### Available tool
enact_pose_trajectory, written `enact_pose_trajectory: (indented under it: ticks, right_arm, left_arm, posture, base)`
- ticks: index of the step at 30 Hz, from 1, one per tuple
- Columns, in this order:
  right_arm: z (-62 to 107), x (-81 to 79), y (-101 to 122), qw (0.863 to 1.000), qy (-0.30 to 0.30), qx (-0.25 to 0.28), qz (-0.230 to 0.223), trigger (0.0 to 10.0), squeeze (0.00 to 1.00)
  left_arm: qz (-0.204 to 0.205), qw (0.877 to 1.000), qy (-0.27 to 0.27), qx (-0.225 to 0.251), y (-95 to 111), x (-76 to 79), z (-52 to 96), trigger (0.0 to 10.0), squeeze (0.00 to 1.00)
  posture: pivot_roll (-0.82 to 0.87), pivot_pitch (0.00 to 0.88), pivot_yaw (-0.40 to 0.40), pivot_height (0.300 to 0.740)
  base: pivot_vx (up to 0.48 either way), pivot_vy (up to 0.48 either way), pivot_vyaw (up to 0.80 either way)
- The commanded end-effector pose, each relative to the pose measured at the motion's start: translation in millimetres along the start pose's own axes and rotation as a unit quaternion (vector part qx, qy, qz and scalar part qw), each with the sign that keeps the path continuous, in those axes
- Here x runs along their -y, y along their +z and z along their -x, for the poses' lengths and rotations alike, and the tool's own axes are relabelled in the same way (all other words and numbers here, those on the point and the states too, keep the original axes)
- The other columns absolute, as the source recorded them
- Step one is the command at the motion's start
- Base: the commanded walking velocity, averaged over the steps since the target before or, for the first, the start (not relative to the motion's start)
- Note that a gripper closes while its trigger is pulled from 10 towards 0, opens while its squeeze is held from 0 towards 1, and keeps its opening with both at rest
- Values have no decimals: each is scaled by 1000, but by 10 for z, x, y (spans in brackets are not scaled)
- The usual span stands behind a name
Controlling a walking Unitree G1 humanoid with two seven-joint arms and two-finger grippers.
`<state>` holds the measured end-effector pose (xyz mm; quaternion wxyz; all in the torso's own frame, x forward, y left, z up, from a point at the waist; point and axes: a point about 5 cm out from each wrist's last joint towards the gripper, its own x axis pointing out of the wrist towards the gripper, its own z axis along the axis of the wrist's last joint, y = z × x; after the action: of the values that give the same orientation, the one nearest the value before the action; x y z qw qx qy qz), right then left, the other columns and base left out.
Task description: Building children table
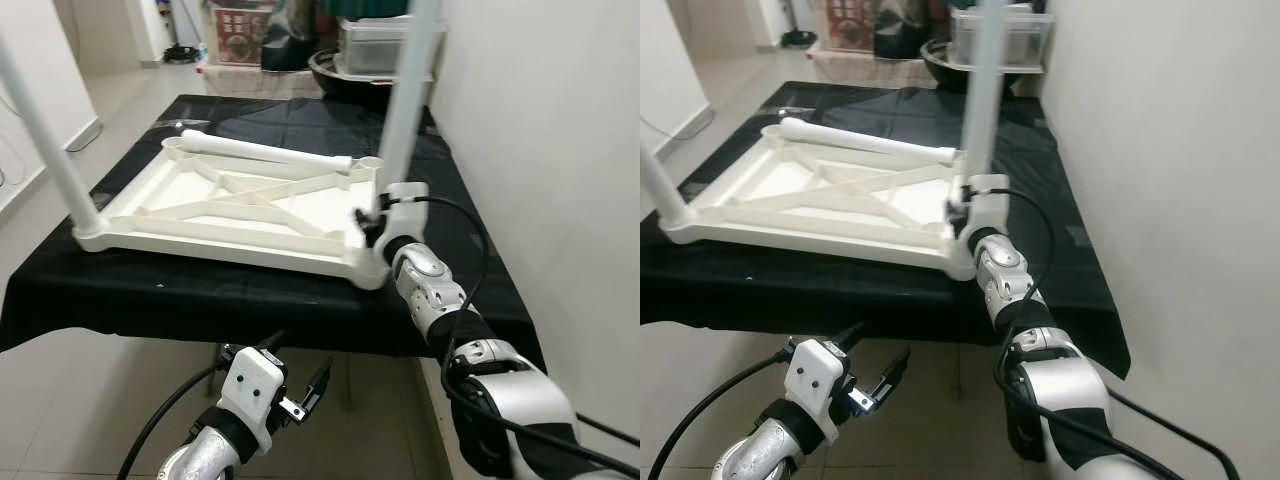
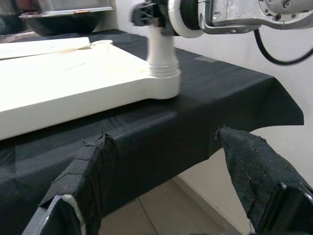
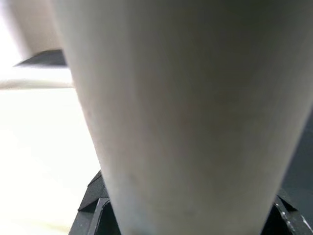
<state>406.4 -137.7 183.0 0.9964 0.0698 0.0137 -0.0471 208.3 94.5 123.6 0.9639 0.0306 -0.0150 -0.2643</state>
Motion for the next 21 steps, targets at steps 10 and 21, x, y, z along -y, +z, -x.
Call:
enact_pose_trajectory:
  ticks: [10, 21]
  right_arm:
    - [182, -83, -359, 972, -188, -54, -131, 10000, 0]
    - [134, -242, -115, 993, 52, 50, -94, 10000, 0]
  left_arm:
    - [1, 1000, -3, -11, -53, 19, 10, 10000, 0]
    - [4, 1000, -5, -12, -58, 36, 9, 10000, 0]
  posture:
    - [142, 73, -66, 740]
    - [130, 64, -67, 740]
  base:
    - [0, 0, 0]
    - [0, 0, 0]
